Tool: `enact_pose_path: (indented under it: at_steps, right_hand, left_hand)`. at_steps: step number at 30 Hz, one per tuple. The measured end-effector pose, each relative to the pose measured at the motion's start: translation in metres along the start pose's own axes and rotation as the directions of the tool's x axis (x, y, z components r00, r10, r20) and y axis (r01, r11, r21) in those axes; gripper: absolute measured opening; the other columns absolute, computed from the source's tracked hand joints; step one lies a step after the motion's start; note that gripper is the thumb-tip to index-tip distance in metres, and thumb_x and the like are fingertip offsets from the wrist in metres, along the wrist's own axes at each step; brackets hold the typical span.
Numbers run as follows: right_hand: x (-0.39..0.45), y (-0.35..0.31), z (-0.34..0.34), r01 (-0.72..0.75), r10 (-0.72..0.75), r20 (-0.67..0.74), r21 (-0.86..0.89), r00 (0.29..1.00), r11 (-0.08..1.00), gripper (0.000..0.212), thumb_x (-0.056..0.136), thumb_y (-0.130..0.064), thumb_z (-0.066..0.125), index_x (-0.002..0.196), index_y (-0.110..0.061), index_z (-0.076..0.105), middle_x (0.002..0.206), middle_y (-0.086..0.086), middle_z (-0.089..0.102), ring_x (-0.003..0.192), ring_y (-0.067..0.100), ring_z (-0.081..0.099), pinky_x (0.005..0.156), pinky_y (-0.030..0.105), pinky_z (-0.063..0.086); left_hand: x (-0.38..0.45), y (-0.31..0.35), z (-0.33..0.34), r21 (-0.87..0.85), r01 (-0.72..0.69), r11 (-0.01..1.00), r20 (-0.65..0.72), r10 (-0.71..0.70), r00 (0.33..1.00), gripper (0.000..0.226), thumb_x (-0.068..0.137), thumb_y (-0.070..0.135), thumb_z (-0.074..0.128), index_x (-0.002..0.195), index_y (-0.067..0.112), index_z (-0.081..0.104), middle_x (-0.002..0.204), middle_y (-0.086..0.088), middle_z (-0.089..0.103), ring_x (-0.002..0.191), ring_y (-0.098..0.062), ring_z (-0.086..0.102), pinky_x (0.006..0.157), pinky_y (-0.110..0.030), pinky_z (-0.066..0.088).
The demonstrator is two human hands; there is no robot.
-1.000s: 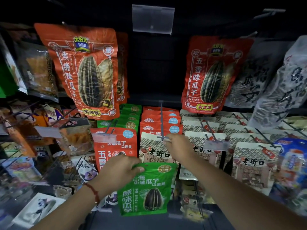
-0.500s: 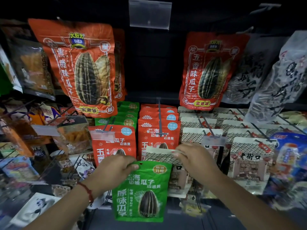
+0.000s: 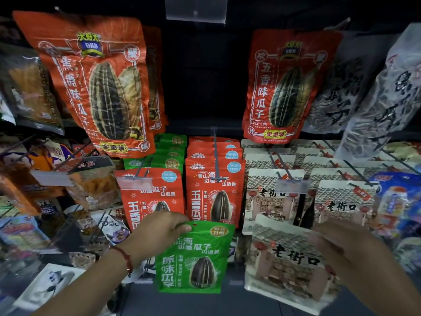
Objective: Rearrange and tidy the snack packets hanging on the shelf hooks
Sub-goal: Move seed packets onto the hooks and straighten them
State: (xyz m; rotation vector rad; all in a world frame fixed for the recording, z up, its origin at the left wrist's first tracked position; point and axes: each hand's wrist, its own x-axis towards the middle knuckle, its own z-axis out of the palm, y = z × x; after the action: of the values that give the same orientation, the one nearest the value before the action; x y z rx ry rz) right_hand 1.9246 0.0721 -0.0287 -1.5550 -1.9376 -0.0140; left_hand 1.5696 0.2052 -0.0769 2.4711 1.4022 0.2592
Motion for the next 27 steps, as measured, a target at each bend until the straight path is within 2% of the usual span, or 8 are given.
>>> enact_pose_path:
  at_steps: [3,5,8,11,13,18,22,27]
  right_hand:
    - [-0.008,0.004,-0.008,0.035,-0.038,-0.041,-0.075,0.998,0.997,0.055,0.097,-0.062,0.029,0.087,-0.028,0.072,0.081,-0.022,0.063,0.067,0.002,0.056,0.062,0.019,0.044]
    - [-0.014,0.003,-0.009,0.029,-0.035,-0.059,-0.092,0.998,0.995,0.060,0.098,-0.061,0.028,0.085,-0.026,0.074,0.080,-0.017,0.065,0.067,0.002,0.057,0.059,0.023,0.048]
    - [-0.019,-0.003,-0.011,-0.021,0.016,-0.075,-0.067,0.997,0.998,0.054,0.096,-0.064,0.029,0.085,-0.033,0.071,0.085,-0.029,0.060,0.073,0.000,0.056,0.059,0.020,0.048]
    - [-0.024,-0.008,-0.006,-0.080,0.080,-0.049,-0.004,0.996,0.997,0.021,0.093,-0.063,0.038,0.087,-0.055,0.057,0.096,-0.030,0.058,0.078,0.000,0.057,0.060,0.020,0.047]
    - [-0.026,-0.010,-0.001,-0.087,0.087,-0.023,0.005,0.996,0.996,0.009,0.092,-0.059,0.045,0.090,-0.058,0.054,0.100,-0.028,0.057,0.083,-0.003,0.057,0.057,0.016,0.047]
    - [-0.026,-0.015,0.000,-0.152,0.150,0.054,0.024,0.987,0.988,0.043,0.092,-0.069,0.034,0.082,-0.042,0.066,0.093,-0.029,0.057,0.080,-0.011,0.056,0.064,0.010,0.044]
    - [-0.026,-0.017,-0.002,-0.184,0.183,0.053,0.015,0.982,0.983,0.029,0.091,-0.069,0.035,0.086,-0.054,0.059,0.099,-0.032,0.057,0.085,-0.011,0.058,0.057,0.014,0.050]
    - [-0.024,-0.021,-0.005,-0.225,0.227,0.074,-0.032,0.971,0.974,0.018,0.093,-0.065,0.038,0.086,-0.059,0.054,0.109,-0.032,0.054,0.089,-0.005,0.058,0.058,0.008,0.045]
  left_hand:
    - [0.015,0.002,-0.002,-0.027,0.033,0.999,-0.030,-0.034,0.999,0.029,0.098,0.047,0.050,0.087,0.027,0.067,0.068,0.007,0.063,0.059,-0.005,0.056,0.052,-0.019,0.037]
    - [0.028,0.007,-0.006,-0.029,0.031,0.999,-0.049,-0.033,0.998,0.030,0.098,0.048,0.050,0.090,0.027,0.069,0.072,0.005,0.066,0.062,-0.005,0.058,0.055,-0.021,0.042]
    - [0.048,0.019,-0.010,-0.003,0.026,1.000,-0.069,-0.026,0.997,0.036,0.098,0.048,0.049,0.083,0.020,0.066,0.065,0.002,0.062,0.055,-0.008,0.055,0.049,-0.022,0.036]
    - [0.066,0.030,-0.011,-0.015,0.037,0.999,-0.079,-0.038,0.996,0.035,0.099,0.048,0.049,0.082,0.021,0.065,0.063,0.002,0.061,0.048,-0.008,0.049,0.044,-0.017,0.032]
    - [0.075,0.033,-0.011,-0.020,0.040,0.999,-0.103,-0.042,0.994,0.033,0.099,0.047,0.049,0.087,0.022,0.067,0.065,0.000,0.065,0.046,-0.007,0.050,0.043,-0.016,0.033]
    - [0.090,0.030,-0.007,-0.147,0.086,0.985,-0.169,-0.111,0.979,0.031,0.099,0.043,0.051,0.105,0.018,0.070,0.053,-0.001,0.057,0.036,-0.007,0.041,0.033,-0.012,0.026]
    - [0.095,0.026,-0.007,-0.164,0.081,0.983,-0.179,-0.111,0.978,0.029,0.099,0.041,0.052,0.104,0.018,0.069,0.060,-0.008,0.064,0.042,-0.013,0.049,0.038,-0.019,0.033]
    - [0.105,0.024,-0.011,-0.094,0.090,0.992,-0.201,-0.108,0.974,0.029,0.100,0.038,0.051,0.089,0.016,0.067,0.056,0.004,0.054,0.041,-0.006,0.044,0.039,-0.016,0.032]
